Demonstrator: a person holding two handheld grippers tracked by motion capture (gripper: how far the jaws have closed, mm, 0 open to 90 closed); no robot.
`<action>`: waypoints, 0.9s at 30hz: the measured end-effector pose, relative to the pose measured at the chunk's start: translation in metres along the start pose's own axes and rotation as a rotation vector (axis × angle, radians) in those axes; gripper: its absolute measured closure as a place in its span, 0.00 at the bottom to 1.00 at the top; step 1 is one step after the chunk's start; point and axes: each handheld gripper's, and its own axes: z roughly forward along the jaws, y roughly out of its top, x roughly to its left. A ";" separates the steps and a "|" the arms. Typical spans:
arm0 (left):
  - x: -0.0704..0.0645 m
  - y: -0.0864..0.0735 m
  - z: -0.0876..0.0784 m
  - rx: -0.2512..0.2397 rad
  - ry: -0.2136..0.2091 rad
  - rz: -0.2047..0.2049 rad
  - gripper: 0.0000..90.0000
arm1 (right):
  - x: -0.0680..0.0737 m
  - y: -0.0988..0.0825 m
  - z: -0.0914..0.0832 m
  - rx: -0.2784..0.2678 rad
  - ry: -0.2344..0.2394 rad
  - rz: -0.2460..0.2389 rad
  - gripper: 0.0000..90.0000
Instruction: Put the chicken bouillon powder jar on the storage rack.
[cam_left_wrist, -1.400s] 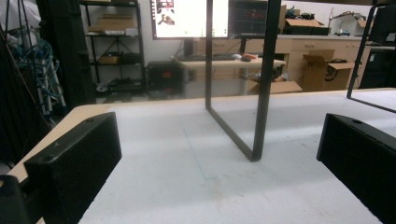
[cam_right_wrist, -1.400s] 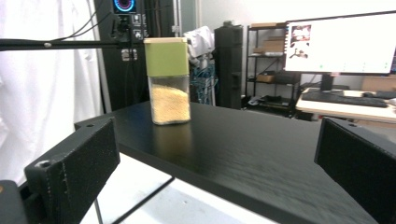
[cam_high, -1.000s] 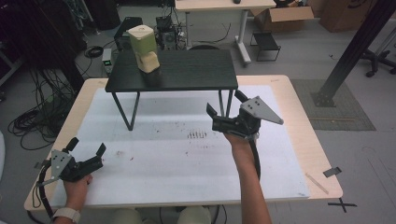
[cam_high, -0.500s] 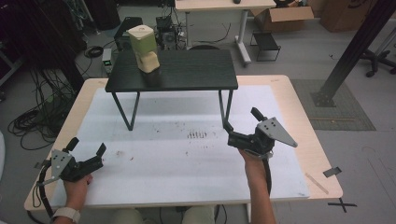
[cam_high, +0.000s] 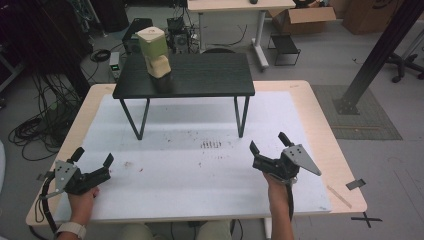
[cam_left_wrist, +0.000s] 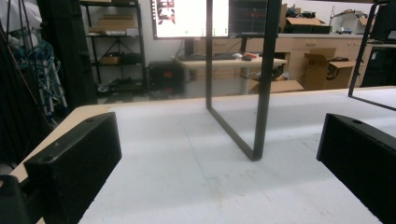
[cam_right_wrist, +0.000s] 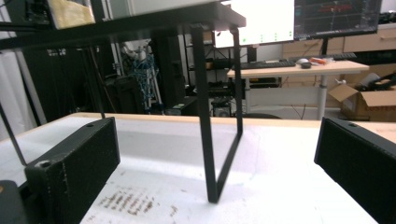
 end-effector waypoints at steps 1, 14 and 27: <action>0.000 0.000 0.000 0.000 0.000 0.001 0.00 | -0.001 -0.003 -0.001 0.002 -0.005 0.005 0.00; -0.001 0.000 0.000 0.005 0.006 0.004 0.00 | -0.005 -0.038 -0.005 0.015 -0.071 -0.003 0.00; -0.001 0.000 0.000 0.005 0.008 0.002 0.00 | 0.003 -0.047 -0.008 -0.010 -0.086 -0.085 0.00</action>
